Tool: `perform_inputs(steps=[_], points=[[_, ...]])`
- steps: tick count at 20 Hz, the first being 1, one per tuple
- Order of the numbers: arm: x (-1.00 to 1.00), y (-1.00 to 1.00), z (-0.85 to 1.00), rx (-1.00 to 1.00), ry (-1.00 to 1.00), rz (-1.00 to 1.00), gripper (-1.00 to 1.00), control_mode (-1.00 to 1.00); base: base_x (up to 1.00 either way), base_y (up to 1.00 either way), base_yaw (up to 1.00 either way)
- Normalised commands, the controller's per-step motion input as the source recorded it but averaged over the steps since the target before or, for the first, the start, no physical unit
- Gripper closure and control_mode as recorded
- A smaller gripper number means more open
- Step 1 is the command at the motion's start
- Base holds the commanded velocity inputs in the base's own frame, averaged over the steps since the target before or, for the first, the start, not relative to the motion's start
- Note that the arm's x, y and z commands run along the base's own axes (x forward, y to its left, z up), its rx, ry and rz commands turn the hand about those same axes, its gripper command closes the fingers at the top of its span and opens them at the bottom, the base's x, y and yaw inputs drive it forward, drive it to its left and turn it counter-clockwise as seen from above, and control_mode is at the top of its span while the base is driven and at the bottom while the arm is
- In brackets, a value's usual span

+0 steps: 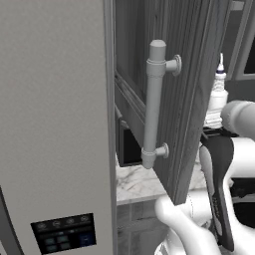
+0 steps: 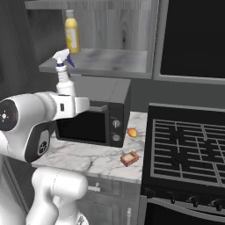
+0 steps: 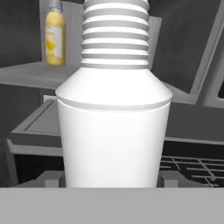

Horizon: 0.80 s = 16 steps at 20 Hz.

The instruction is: Pick the spray and bar soap from the cabinet and place them on the counter.

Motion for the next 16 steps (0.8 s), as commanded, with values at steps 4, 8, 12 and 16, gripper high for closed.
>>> perform_inputs(steps=[4,8,12,16], points=[[-0.15,-0.01,-0.51,-0.02,0.0,0.0,1.0,-1.0,0.0,0.0,0.0],[-0.1,-0.05,-0.49,0.0,-0.03,0.0,1.0,-1.0,0.0,0.0,0.0],[-0.05,-0.07,-0.45,0.0,-0.06,0.0,1.0,-1.0,0.0,0.0,0.0],[0.0,-0.07,-0.34,0.0,-0.06,0.0,1.0,-1.0,0.0,0.0,0.0]])
